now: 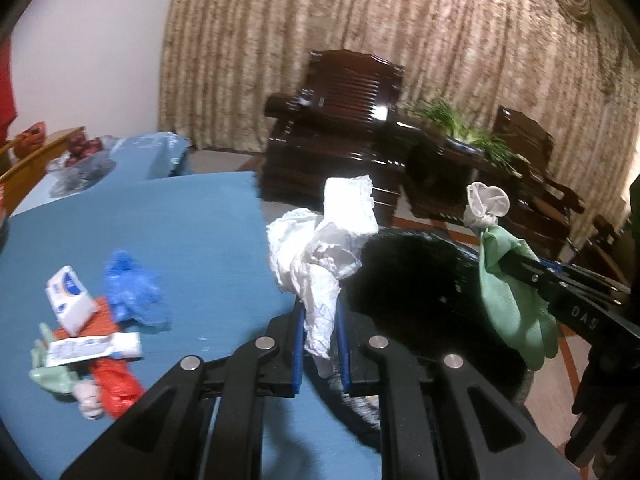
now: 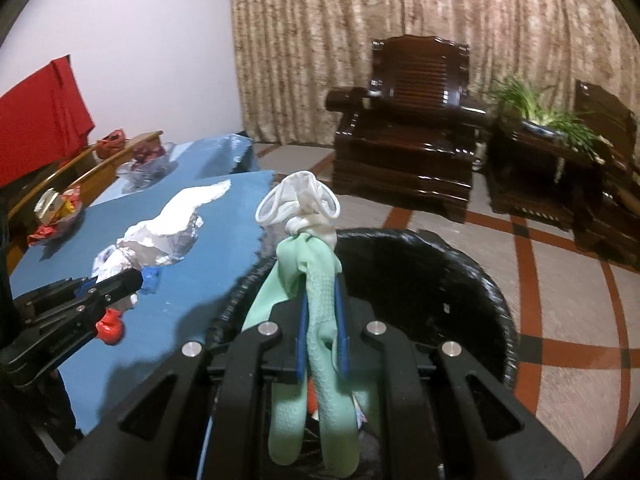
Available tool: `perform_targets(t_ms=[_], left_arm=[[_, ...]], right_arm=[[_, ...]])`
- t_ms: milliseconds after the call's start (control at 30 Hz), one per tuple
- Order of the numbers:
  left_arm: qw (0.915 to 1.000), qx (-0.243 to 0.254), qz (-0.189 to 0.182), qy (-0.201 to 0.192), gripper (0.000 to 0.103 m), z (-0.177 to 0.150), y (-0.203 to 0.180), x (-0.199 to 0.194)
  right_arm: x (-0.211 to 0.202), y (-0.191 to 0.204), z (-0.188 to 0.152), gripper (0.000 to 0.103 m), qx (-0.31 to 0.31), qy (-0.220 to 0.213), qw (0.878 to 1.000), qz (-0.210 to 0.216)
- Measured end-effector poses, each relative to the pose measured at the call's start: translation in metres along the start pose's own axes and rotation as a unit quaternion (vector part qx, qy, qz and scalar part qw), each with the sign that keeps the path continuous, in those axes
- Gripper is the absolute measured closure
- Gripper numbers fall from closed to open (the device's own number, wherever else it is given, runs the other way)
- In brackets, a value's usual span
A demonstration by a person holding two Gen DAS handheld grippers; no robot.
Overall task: Collect trash
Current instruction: 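Carry the glove and tissue over the bin and release both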
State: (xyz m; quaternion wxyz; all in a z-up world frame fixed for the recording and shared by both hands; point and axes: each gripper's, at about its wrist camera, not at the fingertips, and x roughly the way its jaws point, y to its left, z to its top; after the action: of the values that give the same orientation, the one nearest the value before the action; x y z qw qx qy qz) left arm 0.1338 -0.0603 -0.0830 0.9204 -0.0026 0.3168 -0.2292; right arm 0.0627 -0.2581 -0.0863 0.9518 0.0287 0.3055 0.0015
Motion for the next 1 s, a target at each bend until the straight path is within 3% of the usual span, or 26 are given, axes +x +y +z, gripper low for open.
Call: perform_targets(t_ms=[333,400,467,667,733,867,1000], left_arm=[[0.9976,0.035,-0.052,0.03,0.089,0.001,-0.048,0.043],[0.9961,0.037,-0.069,0.042,0.084,0.0,-0.054,0.052],[0.9951,0.033,-0.079,0.049,0.056,-0.001,-0.056,0.055],[0.9952,0.027,-0.084,0.042,0.033,-0.004,-0.05,0.05],[0.9966,0.026,-0.072,0.032,0.025,-0.004,-0.045,0.043],[0.9993,0.021,-0.029,0.008,0.01,-0.003,-0.032,0.029],[1.0,-0.001,-0.005,-0.001,0.008,-0.001,-0.011,0.018]], right_arm=[[0.006,-0.054,-0.017,0.091,0.024,0.029,0.999,-0.033],[0.009,-0.065,-0.023,0.089,0.027,0.042,0.998,-0.037],[0.009,-0.073,-0.028,0.086,0.035,0.051,0.997,-0.043],[0.007,-0.079,-0.042,0.048,0.043,0.062,0.995,-0.058],[0.002,-0.078,-0.046,0.016,0.041,0.05,0.996,-0.067],[-0.011,-0.071,-0.048,0.006,0.031,0.019,0.997,-0.064],[-0.018,-0.069,-0.045,0.006,0.028,0.013,0.998,-0.057]])
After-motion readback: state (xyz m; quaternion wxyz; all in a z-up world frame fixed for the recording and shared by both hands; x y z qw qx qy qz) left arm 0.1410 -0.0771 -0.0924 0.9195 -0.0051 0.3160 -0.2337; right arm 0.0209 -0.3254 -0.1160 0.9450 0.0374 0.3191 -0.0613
